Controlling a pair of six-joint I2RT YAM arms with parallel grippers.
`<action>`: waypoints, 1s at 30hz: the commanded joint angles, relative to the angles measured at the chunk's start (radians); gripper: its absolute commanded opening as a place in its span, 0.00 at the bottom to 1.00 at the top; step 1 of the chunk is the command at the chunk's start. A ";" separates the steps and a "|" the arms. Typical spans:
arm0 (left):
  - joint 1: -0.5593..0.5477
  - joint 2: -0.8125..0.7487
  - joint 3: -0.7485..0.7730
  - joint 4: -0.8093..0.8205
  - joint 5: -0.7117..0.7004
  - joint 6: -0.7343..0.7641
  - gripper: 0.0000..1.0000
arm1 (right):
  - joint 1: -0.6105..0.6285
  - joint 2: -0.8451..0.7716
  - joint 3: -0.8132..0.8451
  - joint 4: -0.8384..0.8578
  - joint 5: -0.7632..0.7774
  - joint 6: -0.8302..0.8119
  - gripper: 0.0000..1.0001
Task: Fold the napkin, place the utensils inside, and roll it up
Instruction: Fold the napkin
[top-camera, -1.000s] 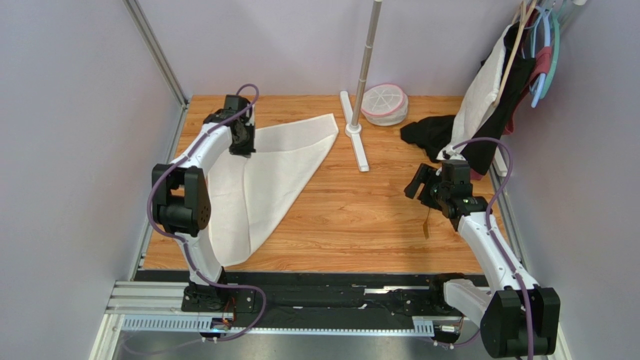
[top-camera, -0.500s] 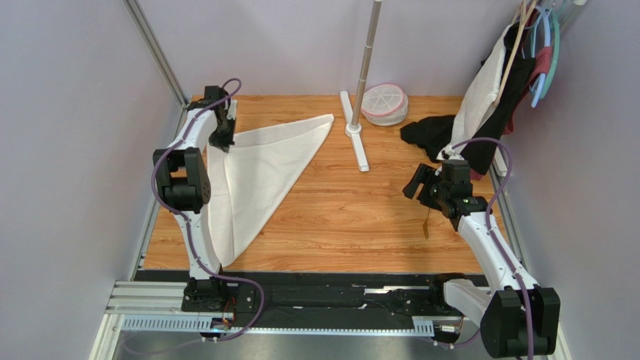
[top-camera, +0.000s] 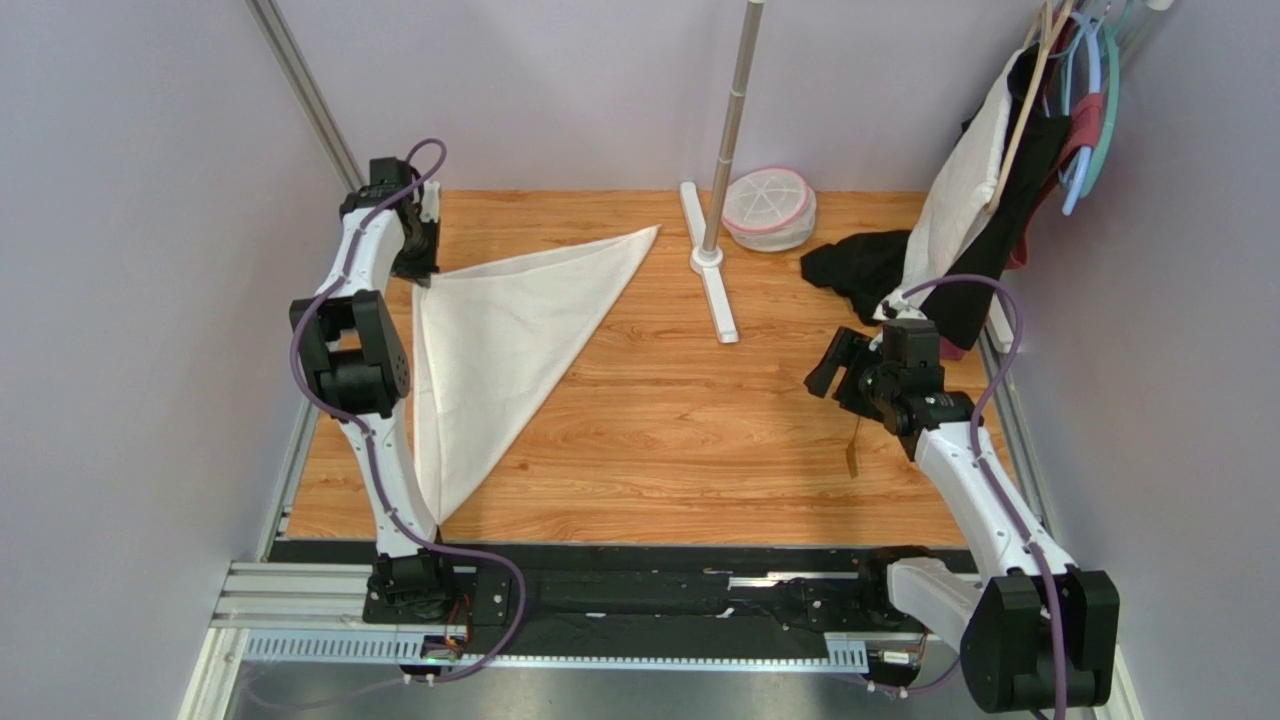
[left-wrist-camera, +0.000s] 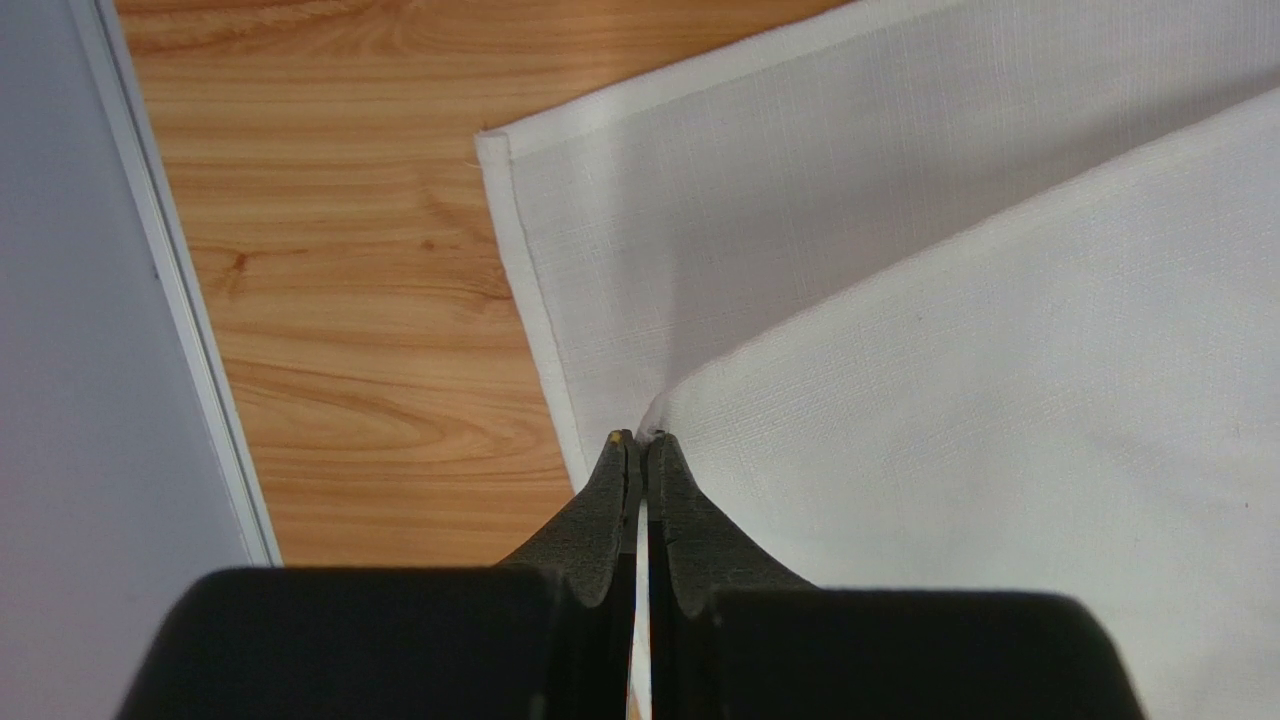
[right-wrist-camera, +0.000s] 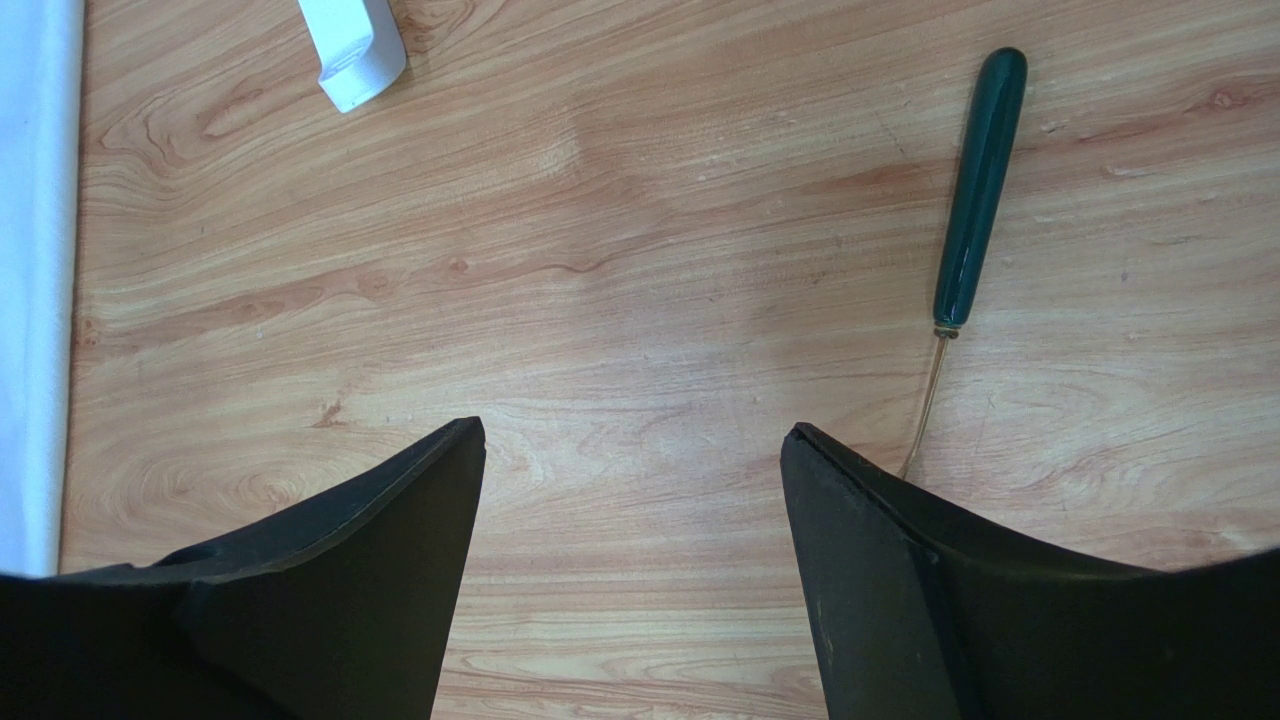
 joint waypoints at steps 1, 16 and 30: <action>0.040 0.037 0.086 -0.003 0.042 0.018 0.00 | -0.004 0.005 0.012 0.032 -0.008 -0.012 0.77; 0.071 0.072 0.159 0.018 0.081 0.021 0.00 | -0.004 0.025 0.013 0.041 0.000 -0.012 0.77; 0.095 0.029 0.200 0.021 0.105 0.001 0.00 | -0.006 0.048 0.013 0.047 -0.008 -0.009 0.77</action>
